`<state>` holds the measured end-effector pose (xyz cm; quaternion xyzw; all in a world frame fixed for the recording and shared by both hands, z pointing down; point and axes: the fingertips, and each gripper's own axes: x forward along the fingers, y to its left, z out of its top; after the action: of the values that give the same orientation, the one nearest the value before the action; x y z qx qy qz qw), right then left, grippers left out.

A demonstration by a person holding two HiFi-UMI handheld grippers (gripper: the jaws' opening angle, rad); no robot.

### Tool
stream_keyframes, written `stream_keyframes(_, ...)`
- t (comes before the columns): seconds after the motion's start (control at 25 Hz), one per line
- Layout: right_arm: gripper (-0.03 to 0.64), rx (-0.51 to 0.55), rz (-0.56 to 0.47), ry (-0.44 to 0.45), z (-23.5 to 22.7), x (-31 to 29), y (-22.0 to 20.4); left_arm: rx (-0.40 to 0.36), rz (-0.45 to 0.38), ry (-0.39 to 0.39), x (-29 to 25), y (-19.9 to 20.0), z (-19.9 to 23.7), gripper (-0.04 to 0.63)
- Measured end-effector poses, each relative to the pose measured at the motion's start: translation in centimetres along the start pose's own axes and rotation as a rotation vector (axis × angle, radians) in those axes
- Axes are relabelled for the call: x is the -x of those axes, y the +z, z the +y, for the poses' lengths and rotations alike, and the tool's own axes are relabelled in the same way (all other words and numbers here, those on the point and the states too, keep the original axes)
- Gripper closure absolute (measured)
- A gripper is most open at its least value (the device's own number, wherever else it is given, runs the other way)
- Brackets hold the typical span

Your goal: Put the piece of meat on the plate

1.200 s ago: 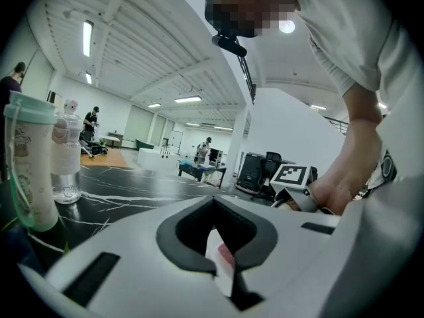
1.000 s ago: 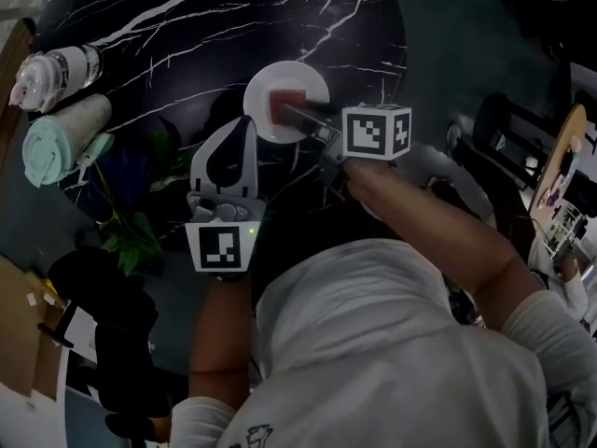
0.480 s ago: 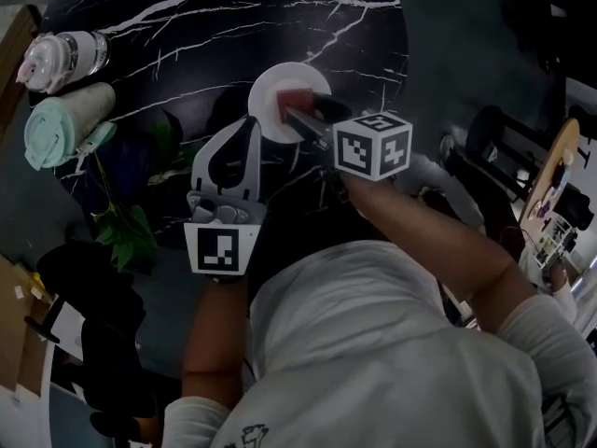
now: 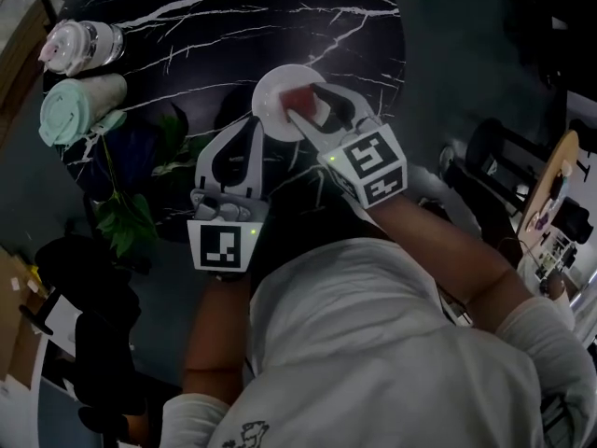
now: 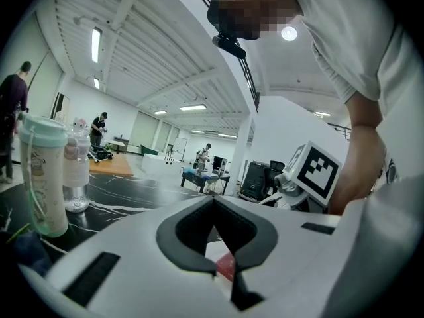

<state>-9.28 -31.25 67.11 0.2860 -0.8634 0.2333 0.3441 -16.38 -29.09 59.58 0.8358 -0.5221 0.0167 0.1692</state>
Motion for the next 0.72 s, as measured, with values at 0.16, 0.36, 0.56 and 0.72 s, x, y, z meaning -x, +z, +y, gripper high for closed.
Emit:
stream_keyframes(0.16, 0.521, 0.124, -0.078, 0.037, 2.0, 2.8, 2.3, -0.016, -0.010, 0.012, 0.4, 1.4, -1.1, 0.589)
stream_keyframes(0.36, 0.594, 0.201, -0.224, 0.086, 4.4, 7.6, 5.8, 0.045, -0.033, 0.096, 1.3, 4.3, -2.1, 0.589)
stream_keyframes(0.56, 0.615, 0.240, -0.391, 0.110, 6.4, 13.7, 9.6, 0.057, -0.118, 0.138, 3.0, 9.6, -5.3, 0.589)
stream_keyframes(0.72, 0.615, 0.239, -0.480, 0.123, 7.6, 19.5, 11.3, 0.080, -0.136, 0.182, 4.8, 13.3, -8.8, 0.589)
